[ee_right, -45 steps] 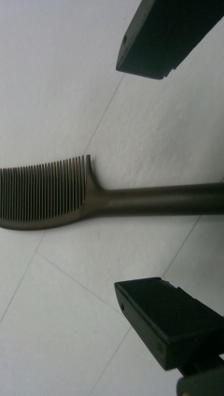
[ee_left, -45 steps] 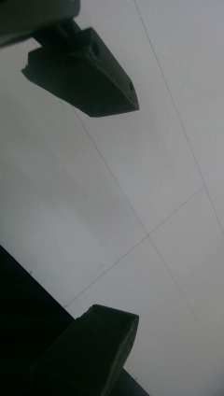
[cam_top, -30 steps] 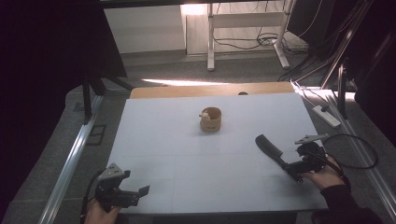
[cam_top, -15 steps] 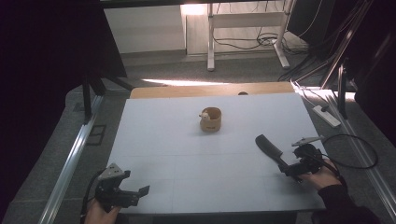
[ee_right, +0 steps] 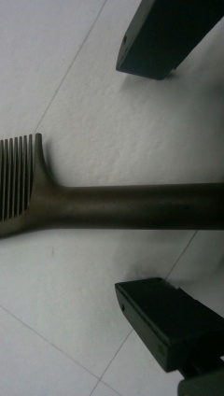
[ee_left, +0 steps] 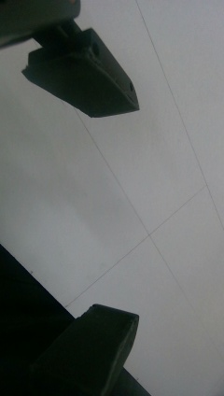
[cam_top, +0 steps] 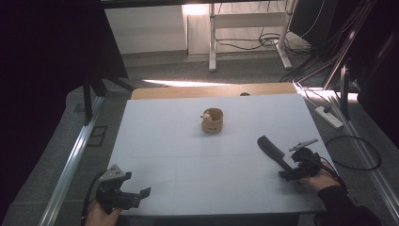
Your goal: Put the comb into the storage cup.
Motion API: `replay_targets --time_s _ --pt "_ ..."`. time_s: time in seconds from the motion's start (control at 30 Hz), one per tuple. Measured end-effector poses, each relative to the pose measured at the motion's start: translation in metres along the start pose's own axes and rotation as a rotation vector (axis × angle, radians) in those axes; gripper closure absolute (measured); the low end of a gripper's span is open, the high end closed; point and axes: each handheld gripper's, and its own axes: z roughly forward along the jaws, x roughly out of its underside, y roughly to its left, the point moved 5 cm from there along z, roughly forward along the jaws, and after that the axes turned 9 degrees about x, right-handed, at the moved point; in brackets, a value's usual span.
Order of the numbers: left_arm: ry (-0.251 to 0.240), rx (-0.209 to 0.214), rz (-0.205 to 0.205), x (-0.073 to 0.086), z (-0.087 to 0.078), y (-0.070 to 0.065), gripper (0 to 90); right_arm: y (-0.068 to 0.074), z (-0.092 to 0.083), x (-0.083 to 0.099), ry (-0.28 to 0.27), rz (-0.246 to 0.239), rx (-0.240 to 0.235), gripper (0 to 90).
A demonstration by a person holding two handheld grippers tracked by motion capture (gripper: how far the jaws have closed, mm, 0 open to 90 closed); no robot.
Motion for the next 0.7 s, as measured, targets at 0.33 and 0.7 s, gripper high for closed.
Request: replay_targets --time_s 0.33,0.7 --pt "0.004 -0.001 -0.003 -0.0001 0.0003 -0.0002 3.7 0.0002 0.0008 -0.0013 0.019 -0.011 0.0 0.0" --pt "0.005 -0.001 -0.002 -0.0001 0.0005 -0.0001 3.8 0.0028 -0.0015 -0.0045 0.057 -0.019 -0.003 6.3"
